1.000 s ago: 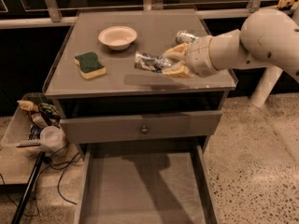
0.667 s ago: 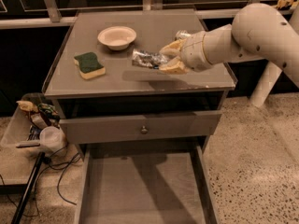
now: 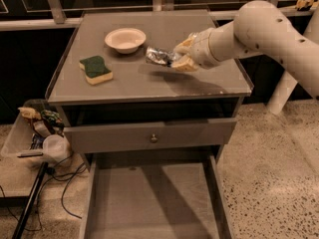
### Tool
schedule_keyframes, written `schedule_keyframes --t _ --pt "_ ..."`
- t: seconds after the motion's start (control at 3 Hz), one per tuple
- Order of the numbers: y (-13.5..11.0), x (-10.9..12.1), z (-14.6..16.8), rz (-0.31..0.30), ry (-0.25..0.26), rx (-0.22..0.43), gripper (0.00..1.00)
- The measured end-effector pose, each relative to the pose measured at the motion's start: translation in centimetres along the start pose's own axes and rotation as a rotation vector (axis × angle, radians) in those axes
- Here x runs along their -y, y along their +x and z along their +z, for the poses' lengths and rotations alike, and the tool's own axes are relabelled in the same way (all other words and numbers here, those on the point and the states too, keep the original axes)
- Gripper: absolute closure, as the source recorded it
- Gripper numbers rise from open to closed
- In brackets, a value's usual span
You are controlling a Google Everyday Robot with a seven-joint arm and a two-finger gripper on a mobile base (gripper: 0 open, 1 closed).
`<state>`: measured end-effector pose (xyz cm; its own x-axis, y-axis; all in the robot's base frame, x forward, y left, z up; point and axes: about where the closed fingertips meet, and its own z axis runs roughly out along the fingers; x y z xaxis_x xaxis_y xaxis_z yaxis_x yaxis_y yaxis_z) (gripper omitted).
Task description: Pick redbull can from middle drawer and place on counter
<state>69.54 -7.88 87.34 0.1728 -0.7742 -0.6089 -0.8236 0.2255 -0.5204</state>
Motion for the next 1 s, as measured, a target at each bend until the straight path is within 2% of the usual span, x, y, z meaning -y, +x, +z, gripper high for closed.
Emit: schedule_keyframes --t 0.33,1.0 --pt "1.7 1.4 1.2 0.061 0.03 -0.045 1.0" --pt "3.3 1.7 3.4 0.104 0.001 -0.074 1.0"
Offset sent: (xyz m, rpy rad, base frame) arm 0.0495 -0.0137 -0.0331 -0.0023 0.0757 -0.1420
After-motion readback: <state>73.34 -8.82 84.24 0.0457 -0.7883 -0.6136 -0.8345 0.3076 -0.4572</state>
